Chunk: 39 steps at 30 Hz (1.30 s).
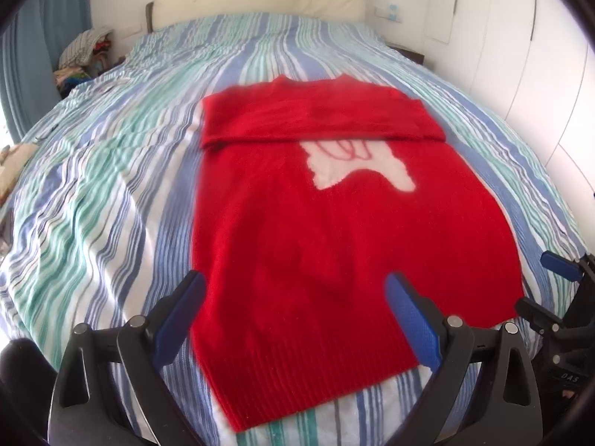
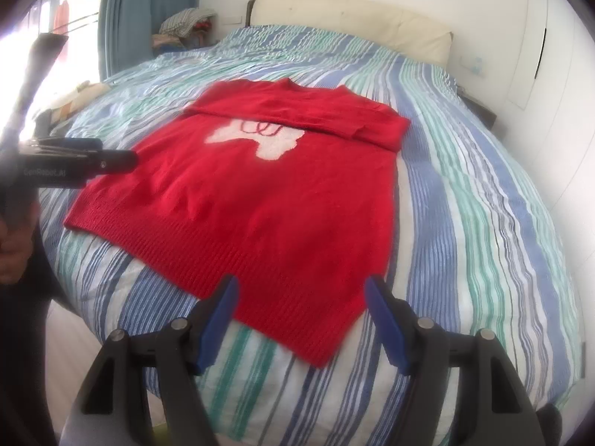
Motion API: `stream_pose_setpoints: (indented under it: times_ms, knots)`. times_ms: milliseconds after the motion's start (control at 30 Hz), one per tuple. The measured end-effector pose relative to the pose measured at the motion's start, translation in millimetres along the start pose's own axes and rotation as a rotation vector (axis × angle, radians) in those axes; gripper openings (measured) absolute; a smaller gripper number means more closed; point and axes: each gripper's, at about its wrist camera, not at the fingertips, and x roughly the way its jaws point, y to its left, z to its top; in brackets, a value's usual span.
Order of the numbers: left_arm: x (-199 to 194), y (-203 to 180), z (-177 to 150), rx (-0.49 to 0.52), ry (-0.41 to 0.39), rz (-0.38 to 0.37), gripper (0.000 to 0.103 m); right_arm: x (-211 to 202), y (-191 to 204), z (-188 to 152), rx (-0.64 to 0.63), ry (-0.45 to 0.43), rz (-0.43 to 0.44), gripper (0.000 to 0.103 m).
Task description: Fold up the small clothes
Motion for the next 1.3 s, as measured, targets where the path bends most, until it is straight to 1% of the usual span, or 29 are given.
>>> stream_pose_setpoints:
  times_ms: [67,433,567,767,833,933,1067,1167,1233,1300]
  knots:
    - [-0.4,1.0,-1.2,0.002,0.003,0.005,0.097,-1.5,0.3,-0.6,-0.006,-0.004,-0.003,0.069]
    - [-14.9,8.5,-0.2,-0.017,-0.04,0.032,0.097,-6.5,7.6,-0.2,-0.034,-0.028,0.003,0.069]
    - [-13.5,10.1,-0.2,-0.022,-0.035,0.042,0.097,-8.7,9.7,-0.6,-0.045,-0.031,0.006,0.069]
    - [-24.8,10.2,3.9,-0.031,-0.075,0.033,0.097,-12.5,9.3,2.1,-0.04,-0.04,0.005,0.069]
    - [-32.0,12.1,8.6,-0.055,-0.08,0.009,0.097,-15.1,7.9,5.0,-0.034,-0.046,0.006,0.069]
    - [-47.3,15.6,18.1,-0.085,-0.091,-0.017,0.097,-22.8,1.3,10.8,-0.009,-0.072,0.003,0.069]
    - [-61.4,23.2,31.1,-0.125,-0.054,-0.055,0.098,-31.7,-15.3,15.6,0.069,-0.1,0.004,0.069]
    - [-58.7,28.5,41.4,-0.137,-0.01,-0.086,0.098,-30.4,-29.3,13.8,0.138,-0.075,0.019,0.069]
    - [-50.4,32.3,50.2,-0.131,-0.004,-0.08,0.098,-25.3,-36.2,13.6,0.158,-0.045,0.033,0.069]
    - [-35.3,35.8,56.8,-0.118,-0.001,-0.056,0.098,-17.8,-46.7,23.9,0.181,-0.012,0.084,0.069]
